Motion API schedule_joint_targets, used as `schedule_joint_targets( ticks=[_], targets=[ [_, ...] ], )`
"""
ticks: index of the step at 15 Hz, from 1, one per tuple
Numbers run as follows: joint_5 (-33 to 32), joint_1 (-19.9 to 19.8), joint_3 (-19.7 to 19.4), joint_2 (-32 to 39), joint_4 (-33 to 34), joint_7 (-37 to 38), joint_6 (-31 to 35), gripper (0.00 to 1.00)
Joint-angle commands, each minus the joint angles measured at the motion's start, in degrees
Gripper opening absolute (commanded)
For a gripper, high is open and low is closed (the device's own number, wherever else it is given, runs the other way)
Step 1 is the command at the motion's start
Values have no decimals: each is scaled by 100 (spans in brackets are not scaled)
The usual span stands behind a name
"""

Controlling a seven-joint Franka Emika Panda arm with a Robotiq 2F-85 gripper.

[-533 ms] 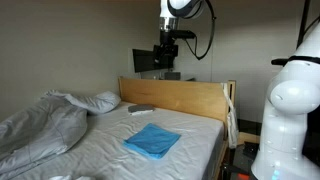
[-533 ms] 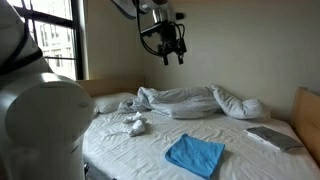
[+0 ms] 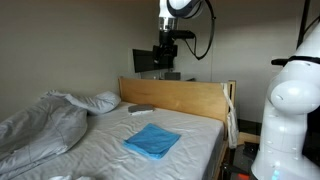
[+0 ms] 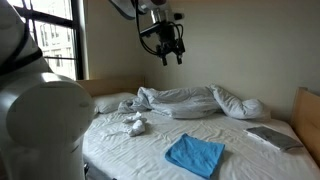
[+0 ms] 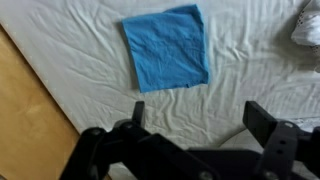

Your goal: Fold the blue cloth

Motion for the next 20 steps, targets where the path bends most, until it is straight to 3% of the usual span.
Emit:
schedule_joint_targets(
  ticks=[1, 6, 10, 12, 15, 18, 20],
  targets=[
    [2, 107, 7, 143, -245, 38, 13, 100],
    [83, 13, -243, 385, -971, 146, 471, 100],
    [522, 90, -367, 482, -1734, 436, 1286, 100],
    [588, 15, -189, 546, -2184, 1060, 1870, 100],
    [308, -157, 246, 847, -2781, 2417, 2936, 100],
    [230, -735, 1137, 1310, -3284, 3727, 4063, 100],
    [9, -1422, 1874, 1818, -3098, 4581, 4496, 100]
  ],
)
